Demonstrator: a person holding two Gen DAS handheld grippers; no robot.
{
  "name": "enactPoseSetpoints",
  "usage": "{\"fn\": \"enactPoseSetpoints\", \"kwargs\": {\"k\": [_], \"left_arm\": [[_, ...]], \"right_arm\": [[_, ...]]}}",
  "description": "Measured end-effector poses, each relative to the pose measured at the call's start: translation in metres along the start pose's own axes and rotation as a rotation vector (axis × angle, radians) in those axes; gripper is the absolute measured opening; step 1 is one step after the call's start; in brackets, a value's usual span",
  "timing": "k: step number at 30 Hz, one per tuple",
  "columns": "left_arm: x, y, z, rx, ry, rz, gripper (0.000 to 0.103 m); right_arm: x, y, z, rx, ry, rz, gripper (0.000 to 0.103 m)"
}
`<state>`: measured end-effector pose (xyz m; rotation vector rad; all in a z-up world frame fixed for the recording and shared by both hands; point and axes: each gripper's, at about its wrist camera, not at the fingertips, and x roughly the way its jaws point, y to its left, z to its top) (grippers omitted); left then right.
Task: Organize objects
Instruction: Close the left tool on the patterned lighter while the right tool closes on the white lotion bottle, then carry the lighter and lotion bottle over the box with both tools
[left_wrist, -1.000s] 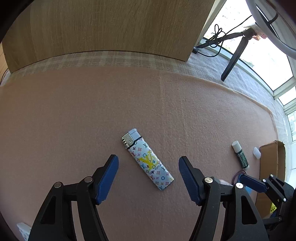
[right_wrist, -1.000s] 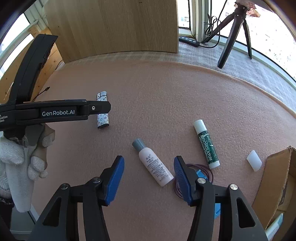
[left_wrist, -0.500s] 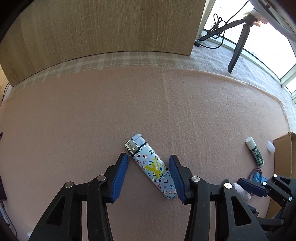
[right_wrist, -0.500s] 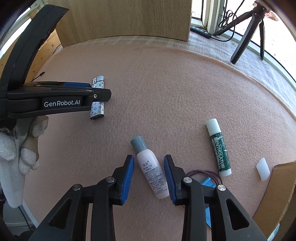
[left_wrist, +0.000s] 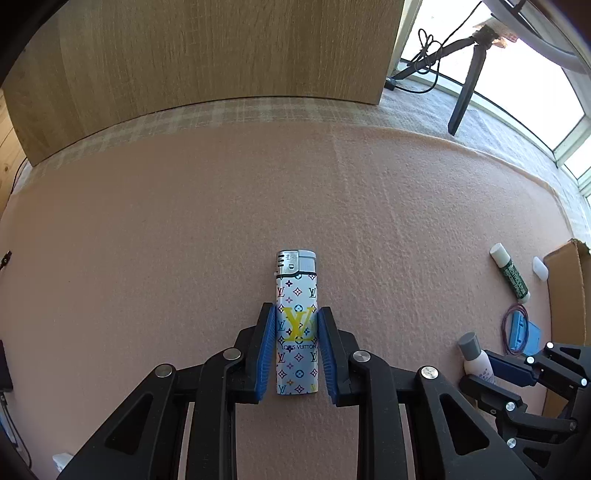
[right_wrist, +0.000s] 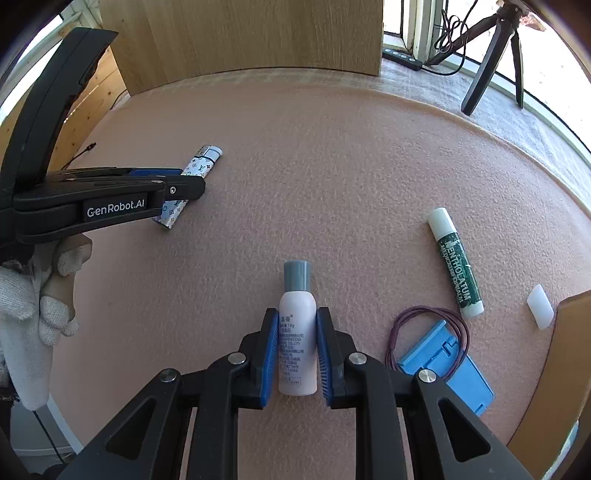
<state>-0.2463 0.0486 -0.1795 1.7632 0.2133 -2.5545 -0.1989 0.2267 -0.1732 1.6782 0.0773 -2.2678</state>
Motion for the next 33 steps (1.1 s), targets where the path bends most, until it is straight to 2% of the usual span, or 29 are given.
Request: {"fn": "enactPoseSetpoints", "kwargs": {"k": [13, 19, 23, 33], "left_arm": [[-0.027, -0.007, -0.067, -0.024, -0.011, -0.074, 0.024], [-0.041, -0.019, -0.095, -0.024, -0.01, -0.119, 0.024], [-0.057, -0.033, -0.104, -0.004, -0.029, -0.147, 0.024], [-0.087, -0.098, -0.096, 0.099, -0.08, -0.235, 0.024]], "right_arm": [[-0.016, -0.007, -0.037, 0.131, -0.049, 0.072, 0.018], [-0.04, -0.014, -0.057, 0.167, -0.099, 0.081, 0.018], [-0.062, -0.021, -0.072, 0.195, -0.14, 0.088, 0.018], [-0.119, -0.06, -0.111, 0.289, -0.241, 0.065, 0.018]]}}
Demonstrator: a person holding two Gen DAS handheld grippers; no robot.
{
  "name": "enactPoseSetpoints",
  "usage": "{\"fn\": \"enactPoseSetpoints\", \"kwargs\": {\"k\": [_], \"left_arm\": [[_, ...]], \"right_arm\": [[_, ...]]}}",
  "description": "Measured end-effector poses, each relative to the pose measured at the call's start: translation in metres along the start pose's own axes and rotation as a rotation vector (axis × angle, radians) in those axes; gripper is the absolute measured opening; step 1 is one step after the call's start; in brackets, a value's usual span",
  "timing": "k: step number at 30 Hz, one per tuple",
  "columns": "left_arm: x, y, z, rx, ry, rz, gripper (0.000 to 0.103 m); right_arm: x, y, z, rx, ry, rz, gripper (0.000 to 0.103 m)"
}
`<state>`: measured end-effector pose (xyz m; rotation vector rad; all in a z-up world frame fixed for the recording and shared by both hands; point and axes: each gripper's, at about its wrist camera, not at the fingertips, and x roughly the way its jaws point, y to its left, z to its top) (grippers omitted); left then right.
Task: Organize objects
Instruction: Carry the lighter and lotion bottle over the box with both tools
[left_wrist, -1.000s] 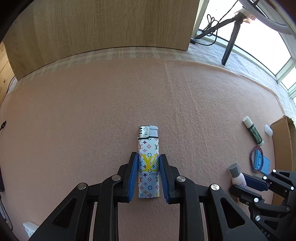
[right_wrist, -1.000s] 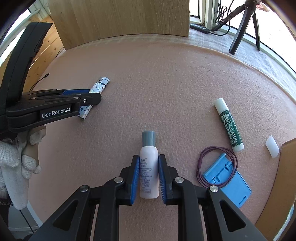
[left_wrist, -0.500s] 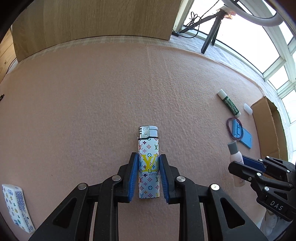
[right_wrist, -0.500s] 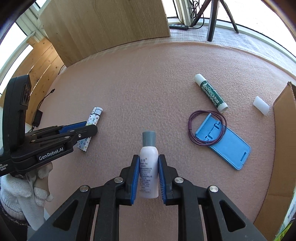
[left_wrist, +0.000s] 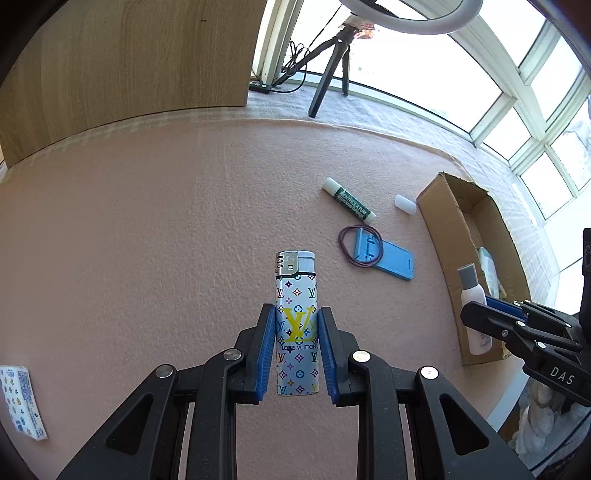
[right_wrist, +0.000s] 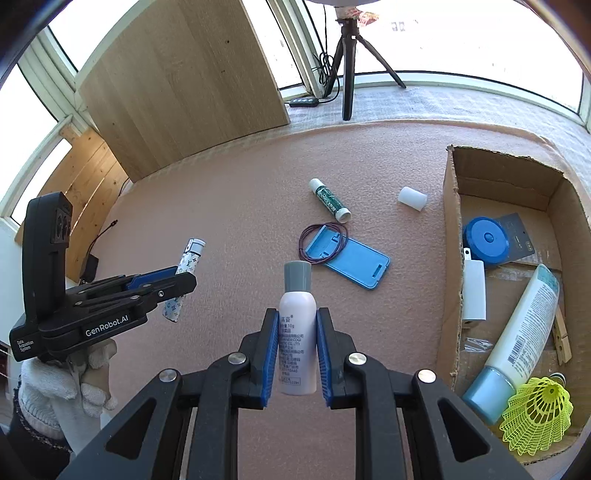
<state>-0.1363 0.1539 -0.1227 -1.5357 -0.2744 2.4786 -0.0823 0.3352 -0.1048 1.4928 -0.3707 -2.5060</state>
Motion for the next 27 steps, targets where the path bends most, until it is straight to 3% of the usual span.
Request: {"fn": "enactPoseSetpoints", "kwargs": {"k": [16, 27], "left_arm": [[0.01, -0.129, 0.023, 0.224, -0.006, -0.12, 0.025], [0.038, -0.201, 0.048, 0.327, 0.007, -0.161, 0.025]], "right_arm": [[-0.094, -0.1, -0.032, 0.179, -0.141, -0.156, 0.018], [-0.118, -0.152, -0.047, 0.254, -0.156, -0.227, 0.018]]}}
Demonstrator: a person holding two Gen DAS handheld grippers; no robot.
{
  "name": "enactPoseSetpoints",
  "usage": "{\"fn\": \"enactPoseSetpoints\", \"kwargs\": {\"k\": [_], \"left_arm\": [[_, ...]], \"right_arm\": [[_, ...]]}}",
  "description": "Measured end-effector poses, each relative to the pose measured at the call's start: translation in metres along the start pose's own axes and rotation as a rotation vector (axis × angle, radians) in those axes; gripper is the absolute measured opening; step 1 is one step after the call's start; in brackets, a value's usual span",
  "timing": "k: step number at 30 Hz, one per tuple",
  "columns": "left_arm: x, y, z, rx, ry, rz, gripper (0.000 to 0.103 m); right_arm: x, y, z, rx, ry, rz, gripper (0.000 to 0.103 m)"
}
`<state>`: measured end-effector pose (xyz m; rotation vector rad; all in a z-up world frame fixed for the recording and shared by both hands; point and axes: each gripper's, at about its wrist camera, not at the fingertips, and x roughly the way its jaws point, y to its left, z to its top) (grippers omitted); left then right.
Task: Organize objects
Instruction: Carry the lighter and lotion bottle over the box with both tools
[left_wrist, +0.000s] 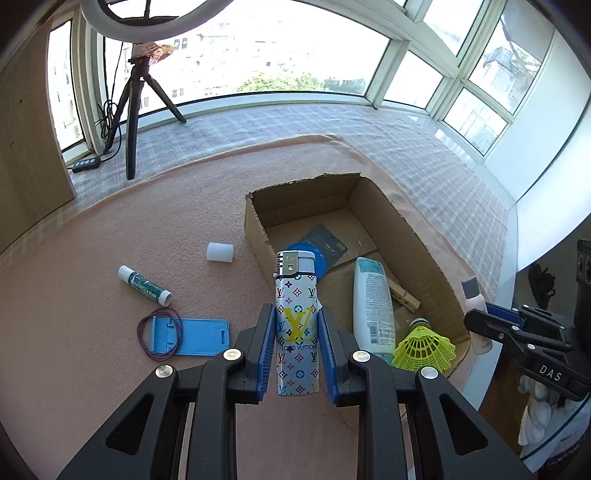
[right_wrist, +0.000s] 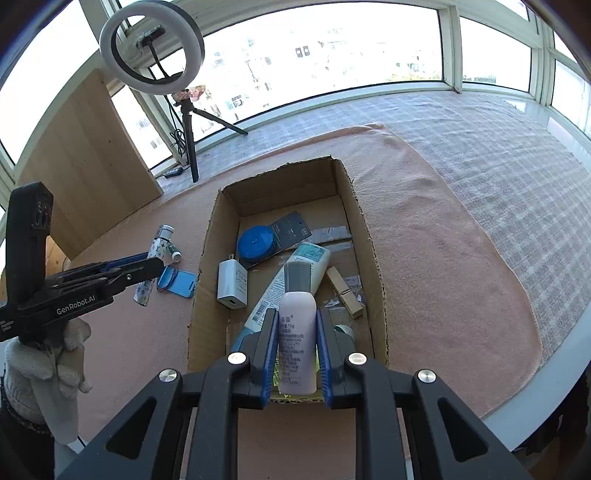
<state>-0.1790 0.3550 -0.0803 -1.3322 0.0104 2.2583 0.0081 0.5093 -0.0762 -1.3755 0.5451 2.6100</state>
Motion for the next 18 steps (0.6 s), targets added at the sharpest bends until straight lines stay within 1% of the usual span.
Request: {"fn": "enactPoseSetpoints", "kwargs": {"k": [10, 18], "left_arm": [[0.036, -0.043, 0.031, 0.075, 0.026, -0.005, 0.025], [0.062, -0.058, 0.045, 0.099, 0.047, 0.006, 0.025]], "right_arm": [[0.004, -0.019, -0.001, 0.008, 0.014, -0.014, 0.018], [0.011, -0.025, -0.002, -0.002, 0.026, -0.018, 0.018]]}}
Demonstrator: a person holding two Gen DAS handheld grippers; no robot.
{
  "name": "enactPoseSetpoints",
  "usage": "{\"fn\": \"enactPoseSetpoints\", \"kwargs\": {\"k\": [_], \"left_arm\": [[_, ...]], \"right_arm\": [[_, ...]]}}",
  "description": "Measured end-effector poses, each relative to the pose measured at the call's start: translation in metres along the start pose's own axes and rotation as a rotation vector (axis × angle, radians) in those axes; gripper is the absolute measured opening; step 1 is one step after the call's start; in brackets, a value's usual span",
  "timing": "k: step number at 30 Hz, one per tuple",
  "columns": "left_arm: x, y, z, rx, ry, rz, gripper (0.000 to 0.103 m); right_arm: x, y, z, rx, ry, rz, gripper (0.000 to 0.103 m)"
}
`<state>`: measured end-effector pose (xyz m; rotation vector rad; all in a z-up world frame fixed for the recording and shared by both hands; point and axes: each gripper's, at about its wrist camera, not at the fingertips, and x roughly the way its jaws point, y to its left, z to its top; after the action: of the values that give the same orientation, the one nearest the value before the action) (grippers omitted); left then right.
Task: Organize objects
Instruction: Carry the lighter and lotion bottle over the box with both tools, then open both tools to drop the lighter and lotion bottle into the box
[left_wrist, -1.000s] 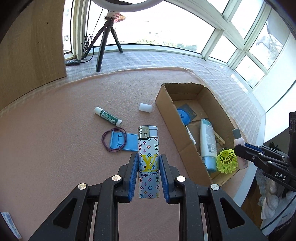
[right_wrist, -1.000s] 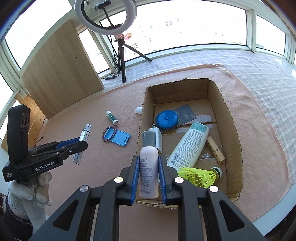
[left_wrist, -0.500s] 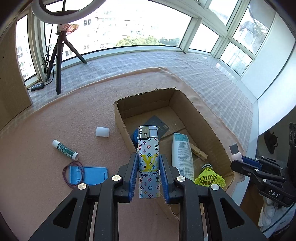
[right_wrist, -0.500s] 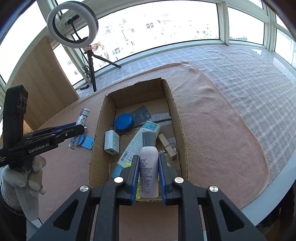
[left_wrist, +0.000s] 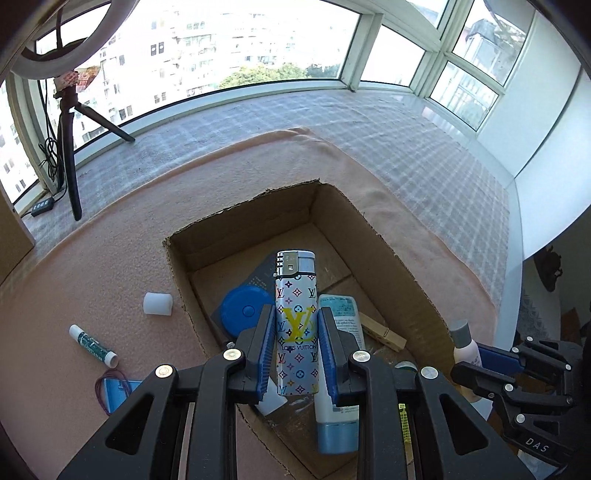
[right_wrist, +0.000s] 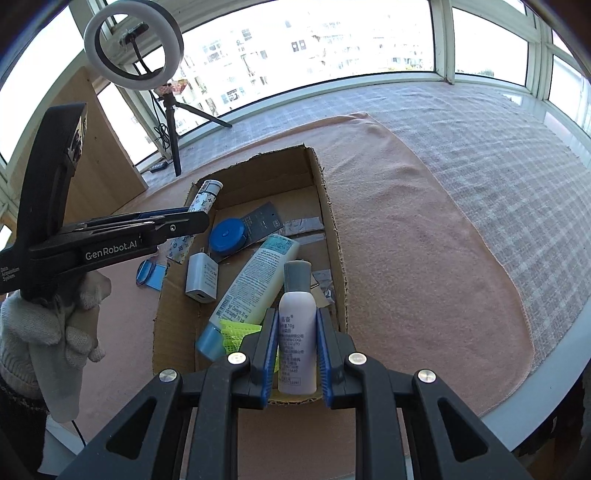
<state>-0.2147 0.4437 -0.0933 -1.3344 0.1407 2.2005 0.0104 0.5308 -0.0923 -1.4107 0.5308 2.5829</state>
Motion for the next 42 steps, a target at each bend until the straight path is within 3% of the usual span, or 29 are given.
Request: {"fn": "enactPoseSetpoints", "kwargs": {"k": [24, 25, 26, 27, 28, 31, 42], "left_arm": [[0.04, -0.005, 0.017, 0.015, 0.034, 0.018, 0.025], [0.039, -0.005, 0.017, 0.017, 0.034, 0.018, 0.032], [0.039, -0.005, 0.017, 0.017, 0.036, 0.019, 0.048], [0.038, -0.005, 0.018, 0.014, 0.028, 0.023, 0.056], [0.036, -0.006, 0.018, 0.014, 0.018, 0.023, 0.065], [0.031, -0.006, 0.019, 0.015, 0.008, 0.02, 0.065], [0.022, -0.005, 0.019, 0.015, -0.009, 0.027, 0.065]], "right_arm": [[0.015, -0.004, 0.003, -0.013, 0.037, 0.014, 0.018], [0.015, -0.003, 0.002, -0.016, 0.038, 0.016, 0.018], [0.015, -0.003, 0.002, -0.016, 0.033, 0.016, 0.019], [0.014, -0.002, 0.002, -0.015, 0.027, 0.014, 0.021], [0.014, -0.002, 0.003, -0.015, 0.027, 0.014, 0.031], [0.008, 0.0, 0.004, -0.015, -0.003, 0.004, 0.058], [0.006, 0.001, 0.005, -0.007, -0.011, 0.003, 0.06]]}}
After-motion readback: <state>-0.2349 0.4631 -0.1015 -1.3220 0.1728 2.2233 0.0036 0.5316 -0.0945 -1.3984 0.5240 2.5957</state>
